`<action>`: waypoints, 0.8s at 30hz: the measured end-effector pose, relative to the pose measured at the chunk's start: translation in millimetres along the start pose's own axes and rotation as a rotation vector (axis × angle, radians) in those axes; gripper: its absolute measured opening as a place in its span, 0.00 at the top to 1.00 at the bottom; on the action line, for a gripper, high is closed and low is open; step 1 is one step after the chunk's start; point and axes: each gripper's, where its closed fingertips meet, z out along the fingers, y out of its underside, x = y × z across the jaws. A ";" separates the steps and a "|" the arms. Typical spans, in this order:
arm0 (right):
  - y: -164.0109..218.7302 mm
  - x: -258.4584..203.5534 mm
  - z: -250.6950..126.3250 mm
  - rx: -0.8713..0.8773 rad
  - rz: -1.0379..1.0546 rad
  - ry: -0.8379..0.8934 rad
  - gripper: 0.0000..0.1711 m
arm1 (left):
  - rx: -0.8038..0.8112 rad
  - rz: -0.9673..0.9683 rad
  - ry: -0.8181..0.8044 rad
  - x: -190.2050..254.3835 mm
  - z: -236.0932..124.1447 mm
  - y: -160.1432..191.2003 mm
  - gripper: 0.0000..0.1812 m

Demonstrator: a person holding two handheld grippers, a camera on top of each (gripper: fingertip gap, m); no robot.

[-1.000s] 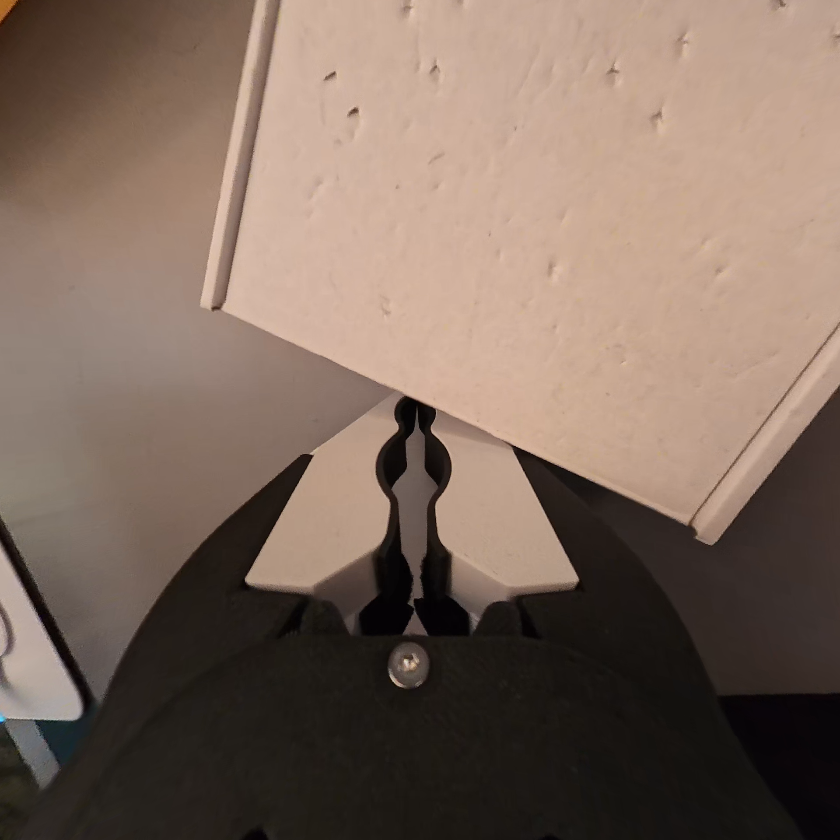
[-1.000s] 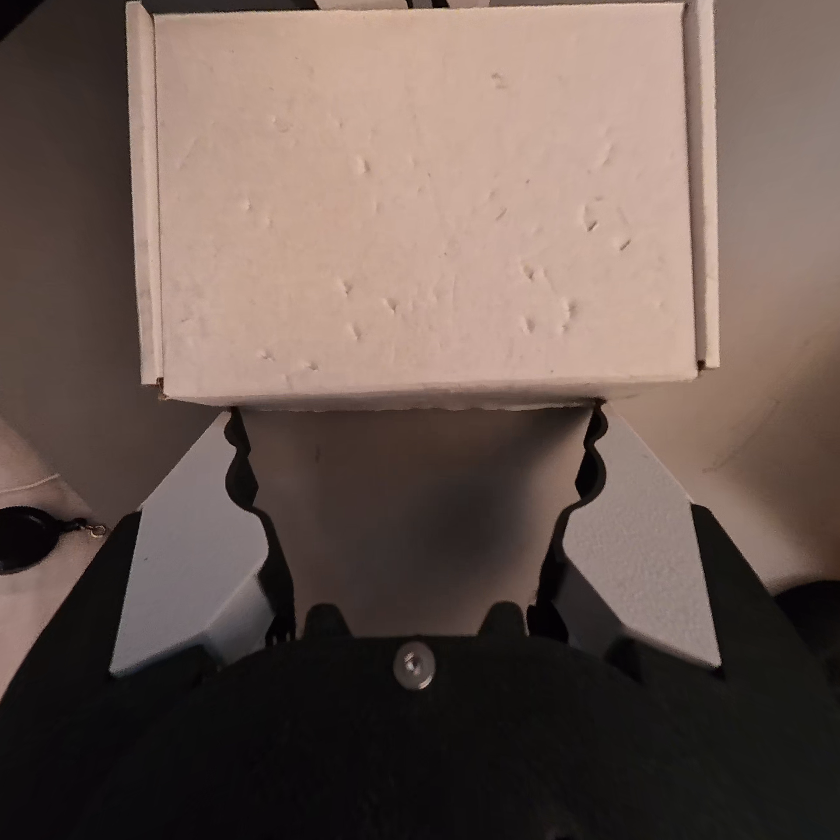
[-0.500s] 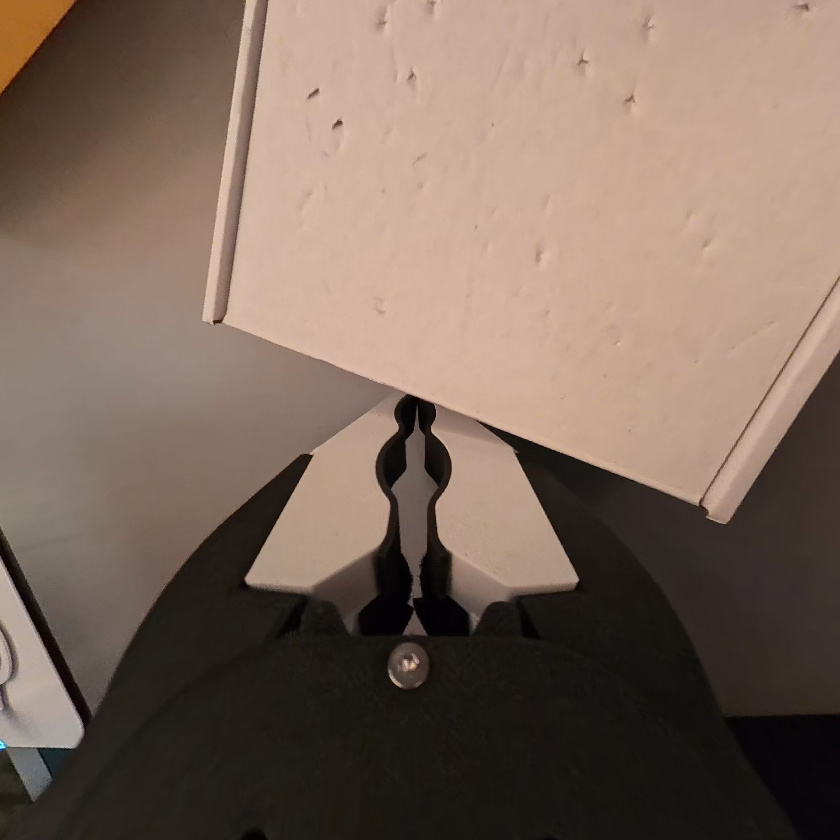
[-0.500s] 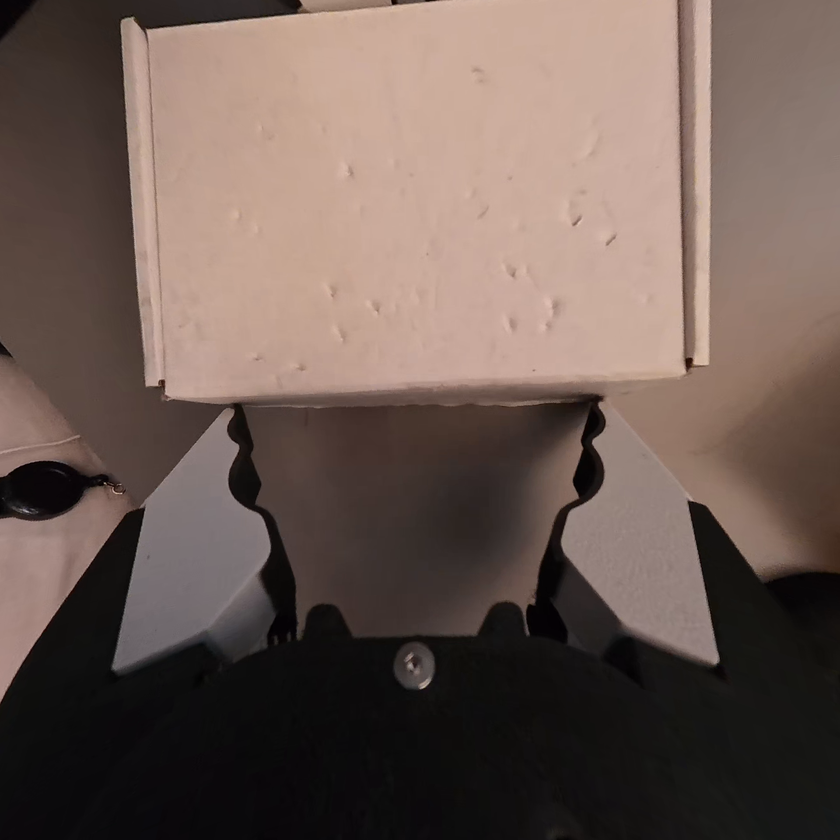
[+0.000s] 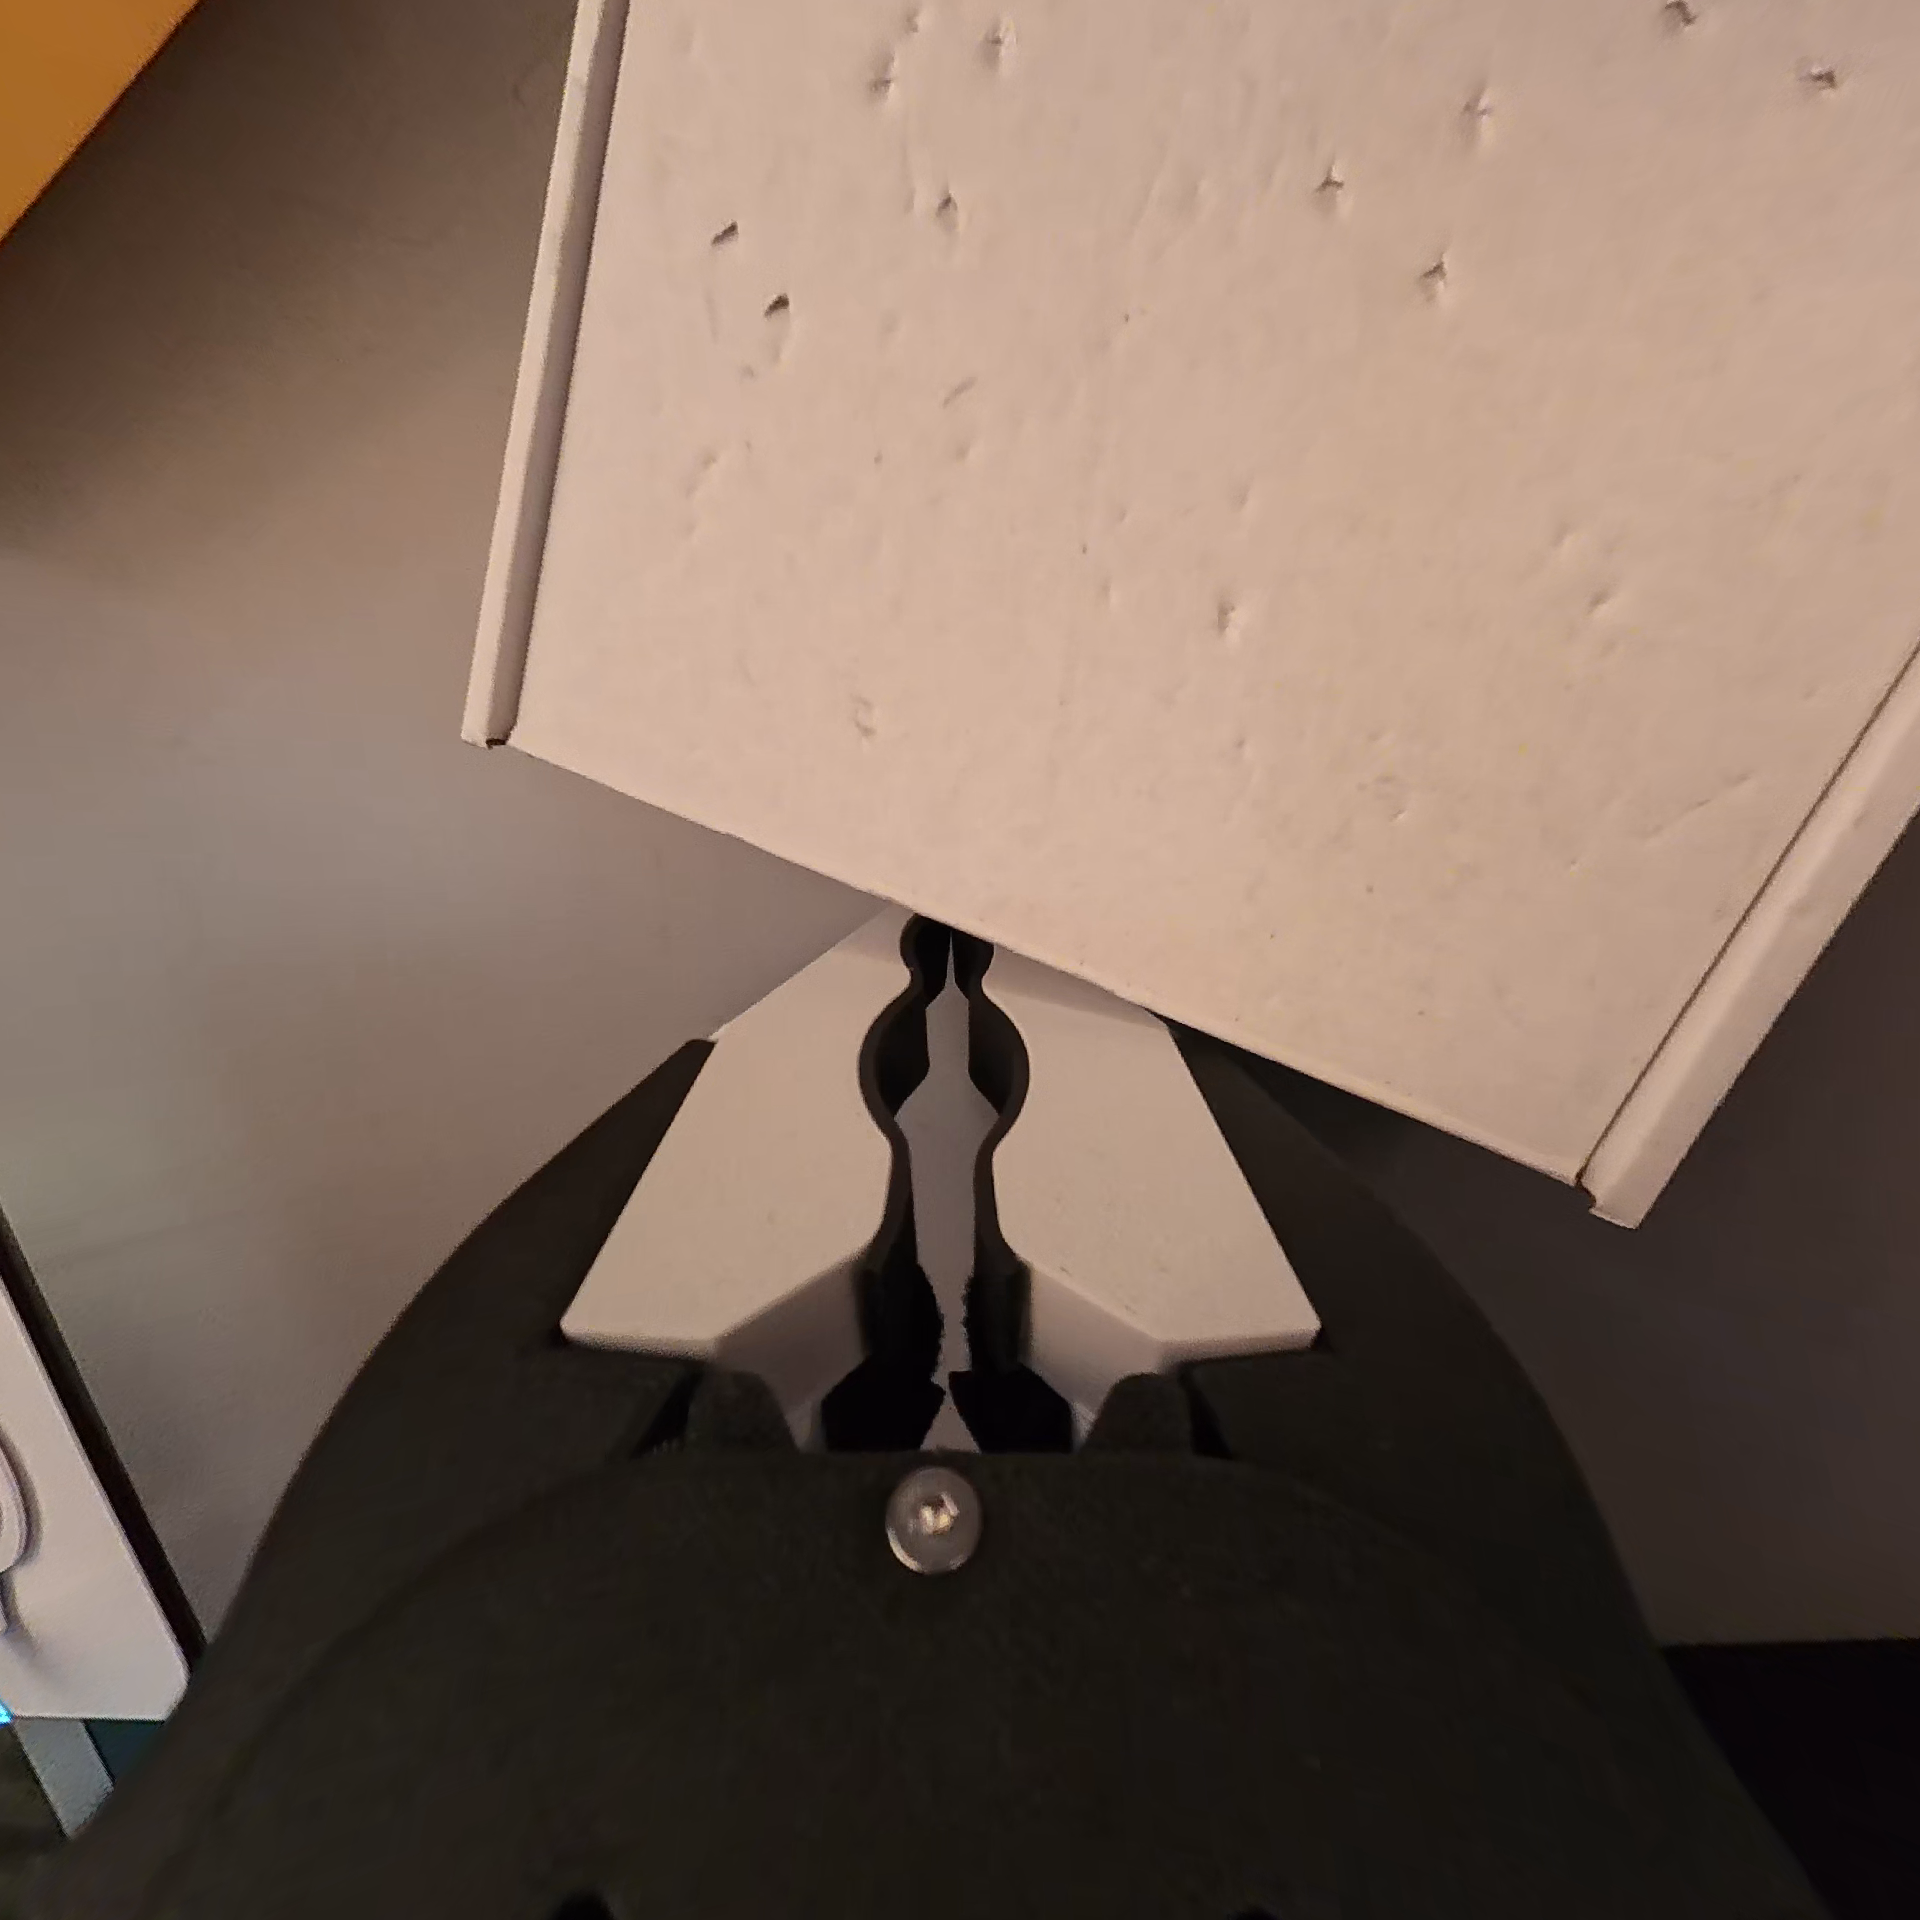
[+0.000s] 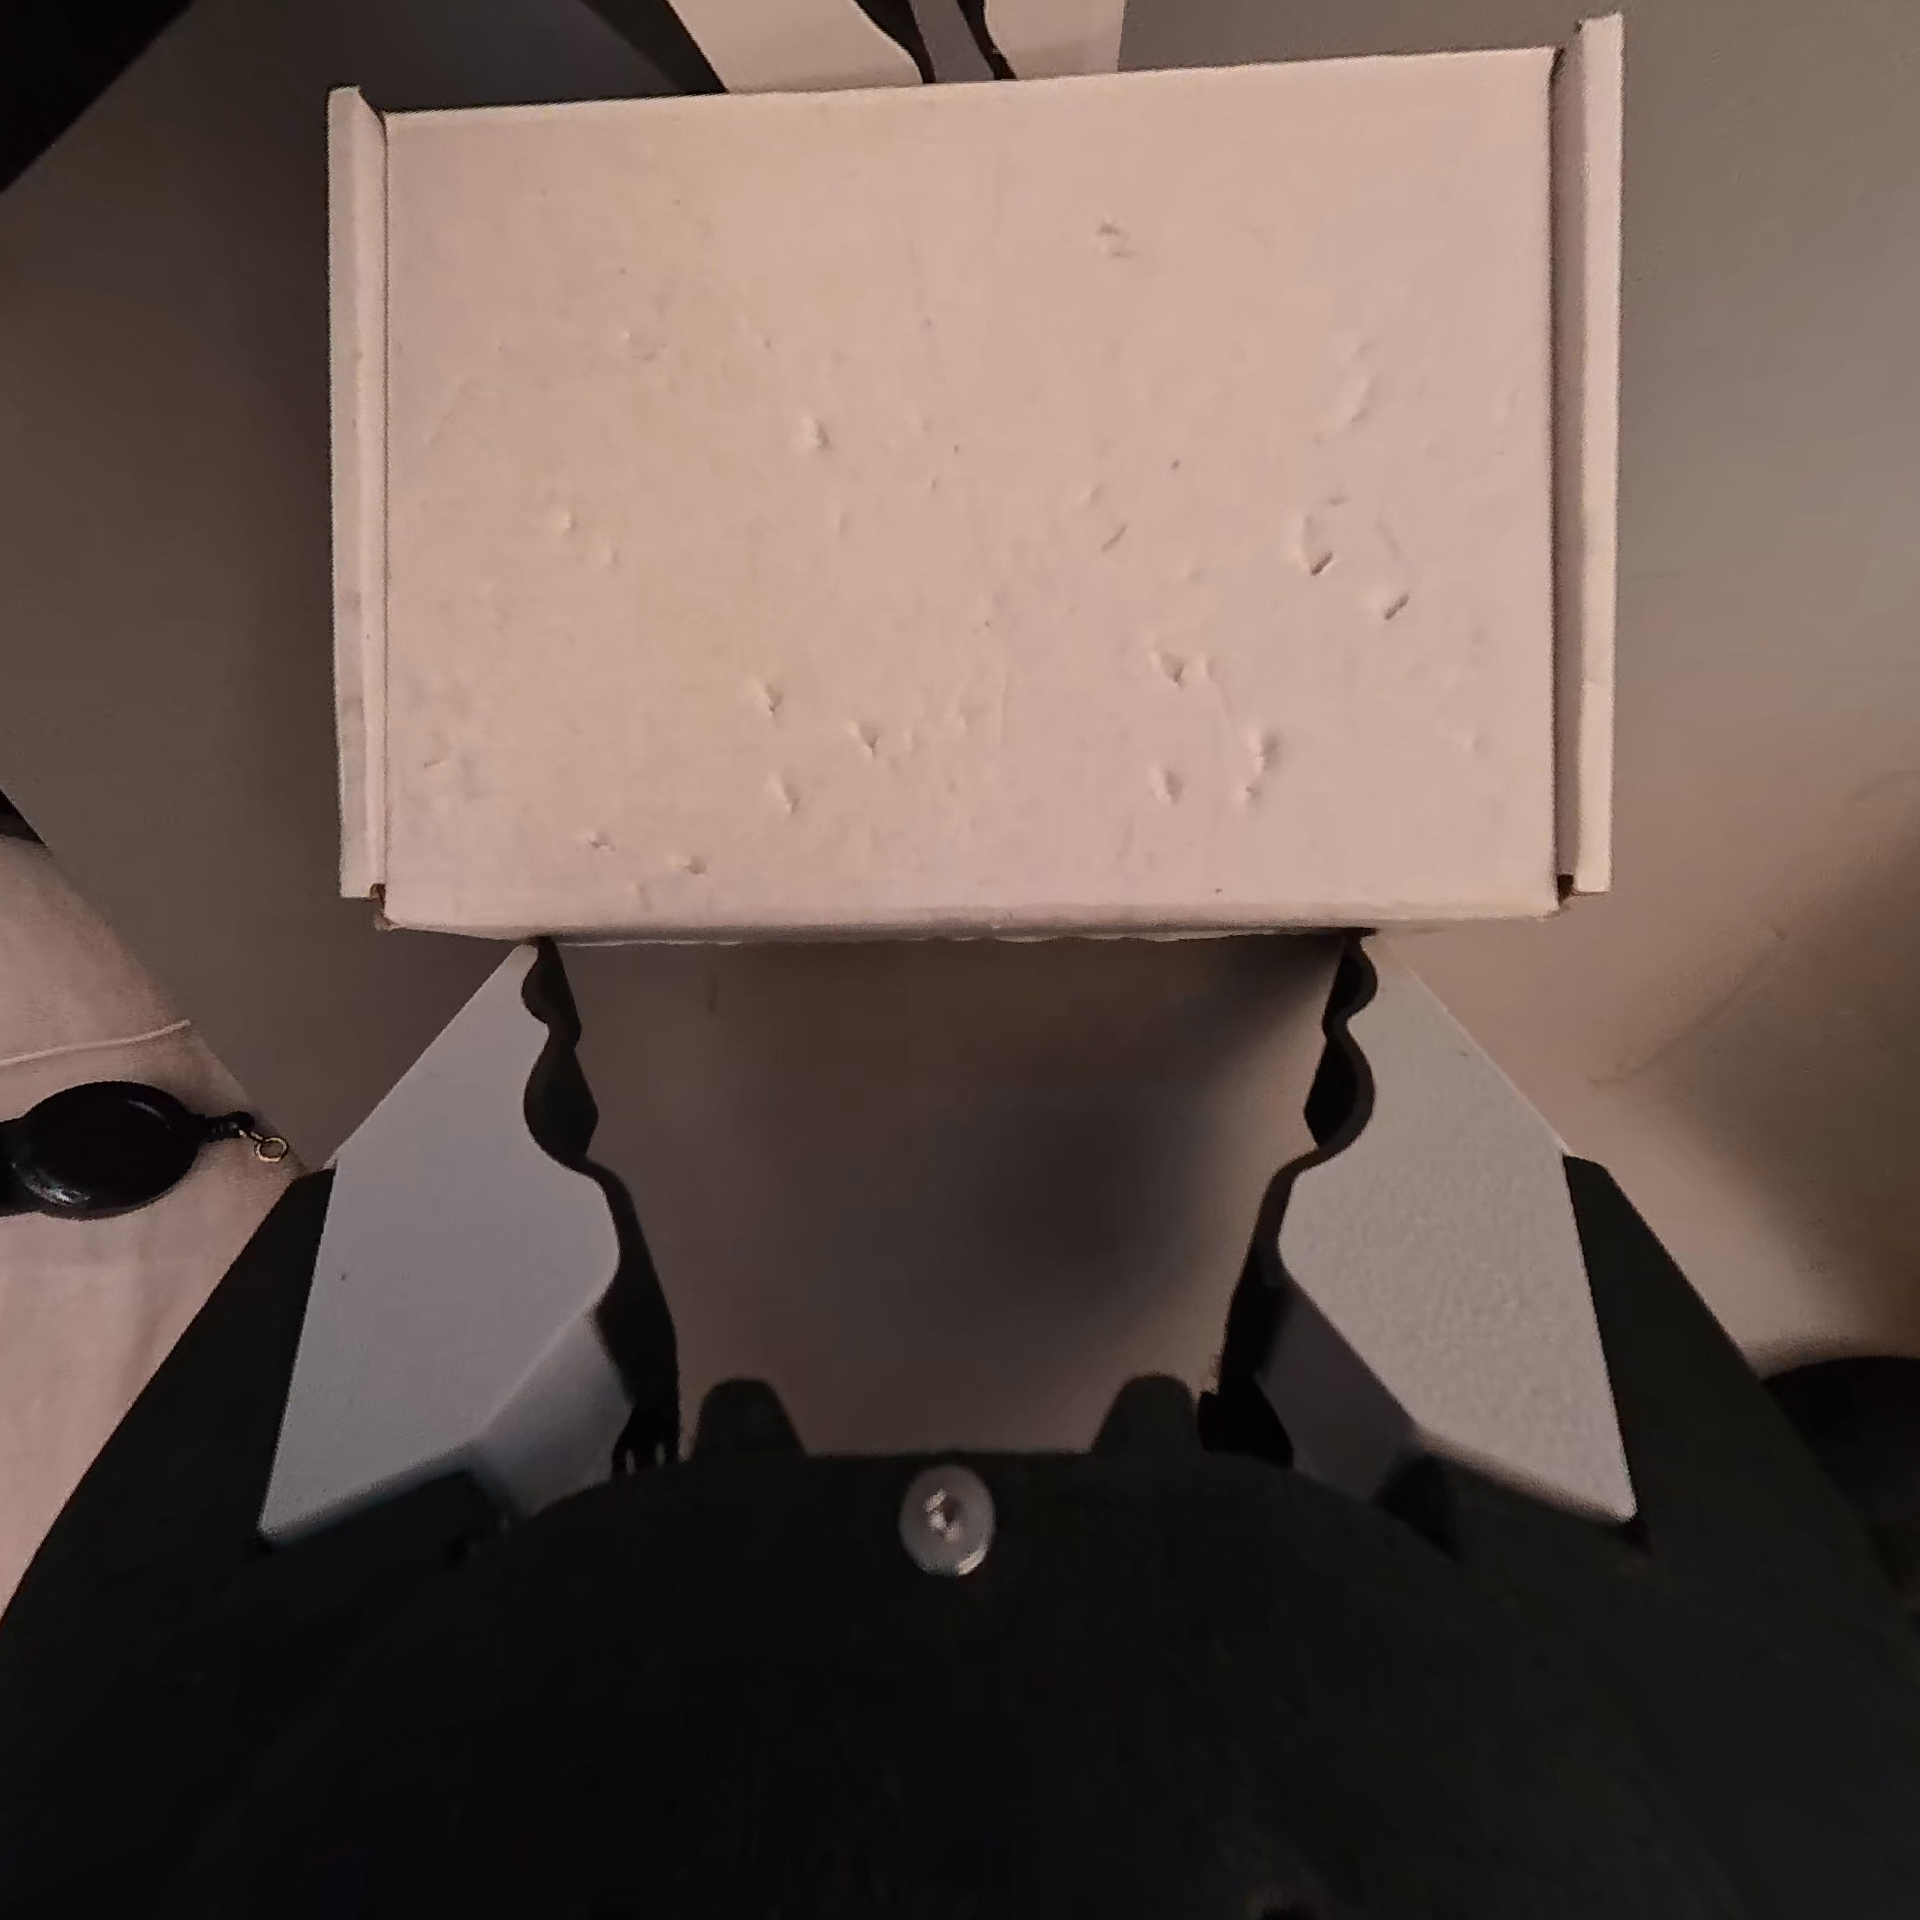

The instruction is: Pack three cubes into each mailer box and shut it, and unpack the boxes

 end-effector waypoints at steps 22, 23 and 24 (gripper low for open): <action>0.2 -3.0 1.3 -0.030 -0.034 -0.011 0.18 | -0.205 0.204 -0.081 3.2 -5.7 11.9 1.00; 0.0 -3.8 1.3 -0.034 -0.040 -0.012 0.18 | -0.215 0.217 -0.084 4.1 -6.3 12.0 1.00; 0.0 -4.4 1.1 -0.039 -0.044 -0.014 0.18 | -0.221 0.228 -0.085 5.1 -6.6 12.2 1.00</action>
